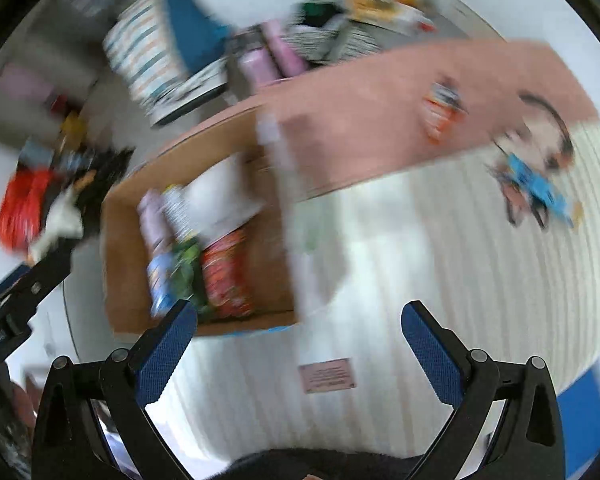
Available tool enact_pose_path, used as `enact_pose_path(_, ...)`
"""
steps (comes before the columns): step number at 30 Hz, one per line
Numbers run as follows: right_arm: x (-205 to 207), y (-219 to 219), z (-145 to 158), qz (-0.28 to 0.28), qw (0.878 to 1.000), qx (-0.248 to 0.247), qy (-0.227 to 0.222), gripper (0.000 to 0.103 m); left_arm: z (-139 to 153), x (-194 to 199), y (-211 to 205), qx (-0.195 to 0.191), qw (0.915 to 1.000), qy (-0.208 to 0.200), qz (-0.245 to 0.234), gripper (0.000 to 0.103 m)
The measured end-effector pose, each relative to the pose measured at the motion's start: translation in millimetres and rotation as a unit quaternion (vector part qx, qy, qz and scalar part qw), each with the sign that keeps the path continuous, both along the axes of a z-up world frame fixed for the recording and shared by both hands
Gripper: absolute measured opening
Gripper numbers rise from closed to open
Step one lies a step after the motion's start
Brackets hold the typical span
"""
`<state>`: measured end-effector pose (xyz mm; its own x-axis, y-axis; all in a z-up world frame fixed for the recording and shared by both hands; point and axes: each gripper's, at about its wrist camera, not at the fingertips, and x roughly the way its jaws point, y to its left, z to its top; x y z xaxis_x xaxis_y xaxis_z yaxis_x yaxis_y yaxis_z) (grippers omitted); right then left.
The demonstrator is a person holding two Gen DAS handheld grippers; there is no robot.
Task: Organize soft objects
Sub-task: 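Grasp the orange snack bag with the left tool while the right tool grasps the blue-and-gold tube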
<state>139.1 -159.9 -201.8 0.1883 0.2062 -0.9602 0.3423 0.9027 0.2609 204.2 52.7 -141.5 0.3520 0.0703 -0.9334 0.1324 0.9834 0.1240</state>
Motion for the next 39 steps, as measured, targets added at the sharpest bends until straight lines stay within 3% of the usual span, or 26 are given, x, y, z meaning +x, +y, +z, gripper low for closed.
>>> enact_pose_path(4,2,-112,-38,-0.136,0.989,0.043,0.027,0.103,-24,42,-80,0.042,0.9963,0.002,-0.075,0.101)
enact_pose_path(7,3,-189,-69,-0.23,0.97,0.066,0.036,0.103,-50,73,-136,0.064,0.9891,0.022,-0.131,0.101)
enact_pose_path(11,3,-270,-116,-0.33,0.937,0.099,0.052,0.099,-96,113,-211,0.088,0.9729,0.065,-0.204,0.101)
enact_pose_path(14,9,-308,-145,-0.365,0.923,0.104,0.07,0.091,-132,135,-265,0.107,0.9569,0.085,-0.256,0.099)
enact_pose_path(20,17,-343,-183,-0.391,0.907,0.115,0.104,0.071,-195,147,-340,0.151,0.9198,0.108,-0.346,0.098)
enact_pose_path(24,23,-353,-197,-0.393,0.904,0.119,0.117,0.065,-221,153,-363,0.154,0.9111,0.129,-0.36,0.081)
enact_pose_path(29,38,-361,-207,-0.375,0.91,0.113,0.133,0.06,-234,164,-382,0.126,0.9178,0.152,-0.345,0.079)
enact_pose_path(33,63,-356,-210,-0.339,0.925,0.092,0.143,0.051,-241,174,-390,0.104,0.9234,0.169,-0.329,0.079)
enact_pose_path(37,94,-339,-209,-0.258,0.952,0.036,0.16,0.043,-246,174,-393,0.093,0.9284,0.178,-0.313,0.079)
enact_pose_path(39,115,-325,-208,-0.2,0.966,-0.006,0.164,0.036,-250,173,-392,0.086,0.9302,0.186,-0.304,0.073)
